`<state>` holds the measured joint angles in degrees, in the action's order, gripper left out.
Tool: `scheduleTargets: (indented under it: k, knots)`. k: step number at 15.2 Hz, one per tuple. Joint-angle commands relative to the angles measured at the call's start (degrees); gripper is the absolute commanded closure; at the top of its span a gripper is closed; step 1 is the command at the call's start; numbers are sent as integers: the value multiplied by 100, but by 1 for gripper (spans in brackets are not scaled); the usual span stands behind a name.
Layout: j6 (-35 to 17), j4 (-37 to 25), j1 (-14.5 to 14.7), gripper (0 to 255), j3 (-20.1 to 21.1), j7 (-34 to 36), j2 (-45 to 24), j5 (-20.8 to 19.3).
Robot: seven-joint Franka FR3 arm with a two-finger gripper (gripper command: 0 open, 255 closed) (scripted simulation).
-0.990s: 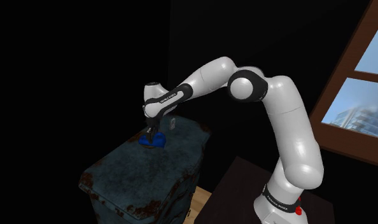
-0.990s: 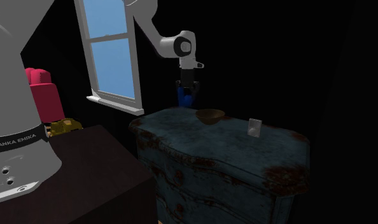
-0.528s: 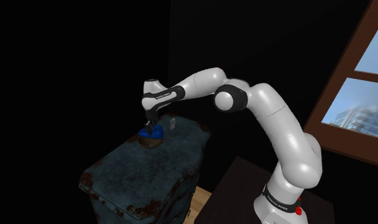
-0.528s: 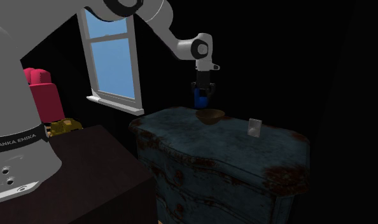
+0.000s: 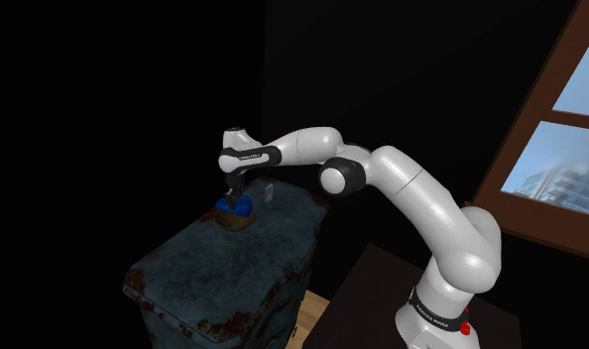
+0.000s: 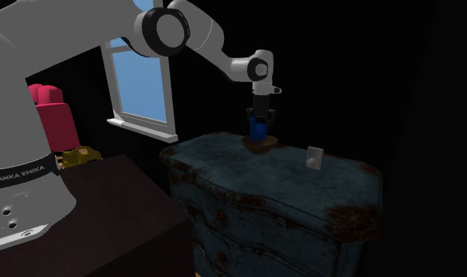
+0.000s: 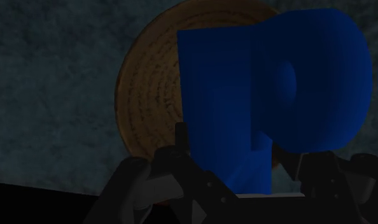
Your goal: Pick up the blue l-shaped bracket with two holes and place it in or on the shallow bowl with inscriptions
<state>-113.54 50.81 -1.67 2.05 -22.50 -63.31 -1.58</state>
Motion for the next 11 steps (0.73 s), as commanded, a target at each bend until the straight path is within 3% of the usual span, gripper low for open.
scheduleTargets:
  k: [1,11]
  knots:
    - [-94,22,3,255,-1,3,-68,-1]
    - [-189,-32,5,255,-3,3,-217,-3]
